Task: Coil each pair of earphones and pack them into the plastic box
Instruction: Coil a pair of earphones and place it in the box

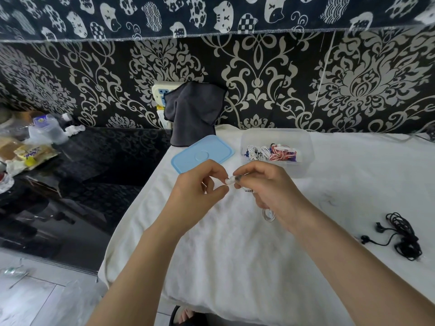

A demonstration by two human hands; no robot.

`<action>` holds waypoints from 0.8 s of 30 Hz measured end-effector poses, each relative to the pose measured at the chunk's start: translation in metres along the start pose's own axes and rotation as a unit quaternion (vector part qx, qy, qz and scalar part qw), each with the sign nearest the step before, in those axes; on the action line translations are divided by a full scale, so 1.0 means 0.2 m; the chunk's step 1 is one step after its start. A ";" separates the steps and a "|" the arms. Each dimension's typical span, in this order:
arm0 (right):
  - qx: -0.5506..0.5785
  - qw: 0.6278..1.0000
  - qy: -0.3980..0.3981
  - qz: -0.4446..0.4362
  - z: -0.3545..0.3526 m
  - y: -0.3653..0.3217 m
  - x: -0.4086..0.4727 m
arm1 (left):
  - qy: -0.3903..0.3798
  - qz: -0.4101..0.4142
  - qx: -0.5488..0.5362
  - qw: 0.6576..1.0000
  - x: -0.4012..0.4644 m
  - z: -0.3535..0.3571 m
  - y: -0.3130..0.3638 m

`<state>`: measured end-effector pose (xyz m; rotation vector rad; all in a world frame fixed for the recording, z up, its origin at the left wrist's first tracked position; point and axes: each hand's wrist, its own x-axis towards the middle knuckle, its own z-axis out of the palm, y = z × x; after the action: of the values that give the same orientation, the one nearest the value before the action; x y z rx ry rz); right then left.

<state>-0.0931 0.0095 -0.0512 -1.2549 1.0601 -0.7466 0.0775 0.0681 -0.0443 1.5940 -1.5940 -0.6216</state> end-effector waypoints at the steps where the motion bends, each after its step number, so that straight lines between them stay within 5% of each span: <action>1: 0.003 1.000 0.000 0.003 0.00 0.00 0.00 | 0.001 0.004 -0.001 1.000 0.00 0.00 0.00; 24: 0.144 0.983 -0.098 0.062 -0.05 -0.04 0.00 | -0.036 -0.016 -0.210 0.977 0.02 -0.03 0.00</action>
<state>-0.1005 0.0038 -0.0429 -0.9822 0.8273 -0.6408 0.0824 0.0647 -0.0391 1.2950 -1.3753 -0.9717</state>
